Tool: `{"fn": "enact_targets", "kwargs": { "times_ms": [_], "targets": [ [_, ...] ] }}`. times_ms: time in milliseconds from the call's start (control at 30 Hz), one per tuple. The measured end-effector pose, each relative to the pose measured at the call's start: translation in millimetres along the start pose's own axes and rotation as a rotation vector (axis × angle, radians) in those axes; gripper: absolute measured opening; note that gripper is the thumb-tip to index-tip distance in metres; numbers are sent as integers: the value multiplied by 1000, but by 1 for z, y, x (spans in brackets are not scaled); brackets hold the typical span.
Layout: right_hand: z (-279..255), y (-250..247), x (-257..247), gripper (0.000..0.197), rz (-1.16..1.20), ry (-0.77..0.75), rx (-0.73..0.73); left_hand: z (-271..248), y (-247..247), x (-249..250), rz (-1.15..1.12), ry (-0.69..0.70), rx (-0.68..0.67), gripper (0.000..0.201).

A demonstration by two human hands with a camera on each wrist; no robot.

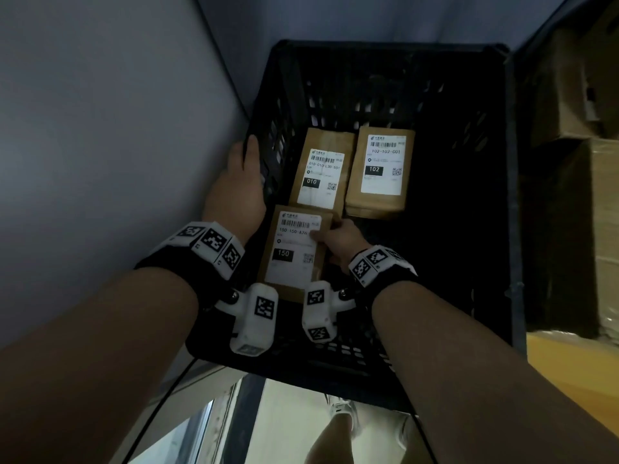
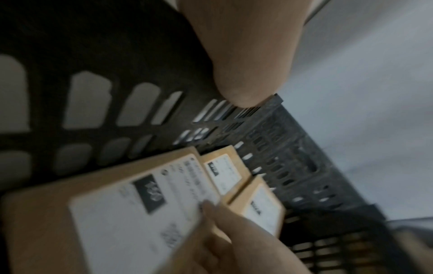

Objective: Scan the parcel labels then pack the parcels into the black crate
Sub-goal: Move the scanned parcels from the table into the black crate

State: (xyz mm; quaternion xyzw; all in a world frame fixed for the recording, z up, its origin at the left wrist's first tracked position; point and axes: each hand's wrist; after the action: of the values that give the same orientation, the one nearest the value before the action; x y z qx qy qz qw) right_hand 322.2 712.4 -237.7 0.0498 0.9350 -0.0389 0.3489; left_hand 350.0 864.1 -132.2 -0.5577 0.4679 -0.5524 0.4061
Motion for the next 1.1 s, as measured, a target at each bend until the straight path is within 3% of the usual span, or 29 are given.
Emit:
{"fn": "enact_targets", "kwargs": {
  "times_ms": [267, 467, 667, 833, 967, 1100],
  "targets": [
    [-46, -52, -69, 58, -14, -187, 93, 0, -27, 40, 86, 33, 51, 64],
    [-120, -124, -127, 8, -19, -339, 144, 2, -89, 119, 64, 187, 139, 57],
    [-215, -214, -190, 21, -92, -640, 277, -5, -153, 230, -31, 304, 192, 56],
    [-281, -307, -206, 22, -175, -813, 529, -16, -178, 318, -114, 453, 155, 47],
    [-297, -385, -190, 6, -385, -800, 742, -28, -167, 375, -128, 531, 60, 42],
    [-295, -453, -177, 27, -379, -672, 845, -34, -151, 427, -156, 487, -34, 43]
  ]
}}
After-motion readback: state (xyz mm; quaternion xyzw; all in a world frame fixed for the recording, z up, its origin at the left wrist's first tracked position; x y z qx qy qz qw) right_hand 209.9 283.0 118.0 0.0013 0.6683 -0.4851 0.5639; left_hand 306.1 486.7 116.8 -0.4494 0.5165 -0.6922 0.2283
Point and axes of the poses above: each hand's wrist, its own z-axis towards the middle knuckle, its own y-axis out of the palm, x = y × z, and after that the axes turned 4 degrees about x, right-handed
